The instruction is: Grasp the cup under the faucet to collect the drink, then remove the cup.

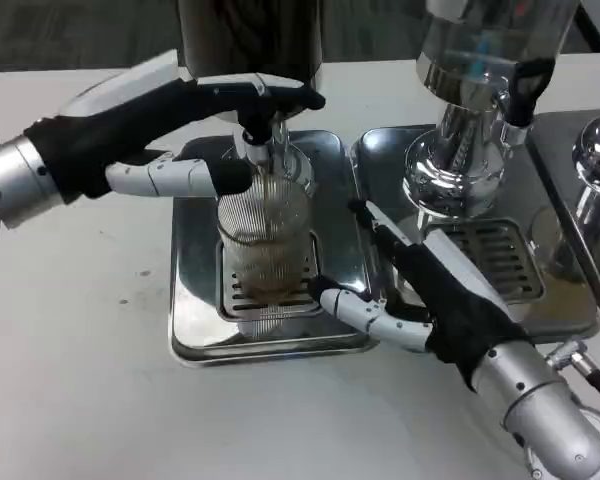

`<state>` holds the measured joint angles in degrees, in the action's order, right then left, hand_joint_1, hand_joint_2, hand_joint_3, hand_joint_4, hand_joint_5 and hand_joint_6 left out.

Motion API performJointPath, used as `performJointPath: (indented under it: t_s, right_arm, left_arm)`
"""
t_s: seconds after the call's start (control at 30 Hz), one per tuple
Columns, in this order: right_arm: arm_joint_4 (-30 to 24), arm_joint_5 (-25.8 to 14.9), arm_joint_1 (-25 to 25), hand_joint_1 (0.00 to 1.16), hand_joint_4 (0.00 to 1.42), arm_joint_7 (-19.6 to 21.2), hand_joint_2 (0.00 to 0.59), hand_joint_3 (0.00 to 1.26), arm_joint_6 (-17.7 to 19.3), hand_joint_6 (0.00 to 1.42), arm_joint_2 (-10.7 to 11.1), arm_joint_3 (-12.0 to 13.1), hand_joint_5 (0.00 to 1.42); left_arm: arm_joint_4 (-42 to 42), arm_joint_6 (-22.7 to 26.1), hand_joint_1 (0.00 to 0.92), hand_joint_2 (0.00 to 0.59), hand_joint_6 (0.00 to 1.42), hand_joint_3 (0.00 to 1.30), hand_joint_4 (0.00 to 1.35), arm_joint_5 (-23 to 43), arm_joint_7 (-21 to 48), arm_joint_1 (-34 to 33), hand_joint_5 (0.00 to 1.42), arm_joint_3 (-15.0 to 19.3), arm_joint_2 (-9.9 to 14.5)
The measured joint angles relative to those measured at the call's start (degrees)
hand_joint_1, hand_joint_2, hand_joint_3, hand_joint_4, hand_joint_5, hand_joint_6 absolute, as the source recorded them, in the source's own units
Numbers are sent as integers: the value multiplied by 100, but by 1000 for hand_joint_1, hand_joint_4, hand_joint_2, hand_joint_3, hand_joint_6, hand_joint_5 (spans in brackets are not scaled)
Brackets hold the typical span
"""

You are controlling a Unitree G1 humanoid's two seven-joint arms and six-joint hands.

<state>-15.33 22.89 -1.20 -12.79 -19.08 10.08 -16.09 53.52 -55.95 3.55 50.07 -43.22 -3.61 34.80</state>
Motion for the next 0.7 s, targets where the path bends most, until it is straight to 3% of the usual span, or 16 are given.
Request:
performJointPath:
  t_s: [0.7]
  right_arm:
    - [417, -129, -115, 487, 0, 259, 245, 0, 104, 0, -129, 8, 0]
  left_arm:
    - [-130, -153, 0, 51, 188, 229, 135, -149, -246, 103, 157, -73, 66]
